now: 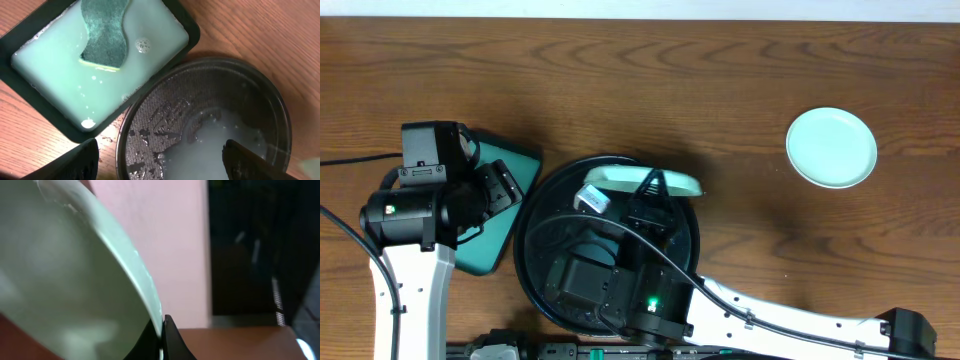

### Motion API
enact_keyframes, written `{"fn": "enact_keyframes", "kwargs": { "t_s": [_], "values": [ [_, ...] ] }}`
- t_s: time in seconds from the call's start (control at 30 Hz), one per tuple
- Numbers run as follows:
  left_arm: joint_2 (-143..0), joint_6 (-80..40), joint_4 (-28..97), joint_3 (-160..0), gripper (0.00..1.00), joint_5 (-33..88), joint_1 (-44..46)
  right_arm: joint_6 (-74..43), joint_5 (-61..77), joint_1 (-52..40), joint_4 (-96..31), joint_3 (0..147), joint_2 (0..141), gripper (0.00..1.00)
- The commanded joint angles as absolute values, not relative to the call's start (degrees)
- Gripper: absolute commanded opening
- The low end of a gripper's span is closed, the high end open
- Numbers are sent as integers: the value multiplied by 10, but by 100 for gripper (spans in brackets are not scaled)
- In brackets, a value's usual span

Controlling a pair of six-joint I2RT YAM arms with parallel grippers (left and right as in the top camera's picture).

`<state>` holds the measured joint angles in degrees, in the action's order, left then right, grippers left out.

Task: Clean dirty plates on tray and stack at the side
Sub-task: 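Hold the green plate tilted upright over the black tray to drain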

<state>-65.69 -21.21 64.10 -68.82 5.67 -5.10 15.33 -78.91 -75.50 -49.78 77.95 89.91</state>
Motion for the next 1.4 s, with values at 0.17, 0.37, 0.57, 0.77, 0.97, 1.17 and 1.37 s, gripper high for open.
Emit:
{"fn": "enact_keyframes", "kwargs": {
  "t_s": [0.17, 0.37, 0.57, 0.77, 0.97, 1.17, 1.37],
  "values": [
    [-655, -217, 643, -696, 79, 56, -51, 47, -567, -747, -490, 789, 892, 1],
    [-655, -217, 643, -696, 80, 56, -51, 44, -657, -688, -505, 789, 891, 1],
    [-655, -217, 644, -696, 80, 55, -51, -121, -200, -633, -486, 788, 895, 1],
    [-655, -217, 645, -696, 79, 55, -51, -254, -184, -529, -469, 788, 895, 1],
    [-655, -217, 645, -696, 79, 55, -51, -331, -48, -347, -469, 788, 895, 1],
    [-655, -217, 645, -696, 79, 55, -51, -376, 35, -152, -470, 788, 896, 1],
    [-655, -217, 645, -696, 80, 55, -51, -387, 51, 43, -485, 787, 901, 1]
  ]
}}
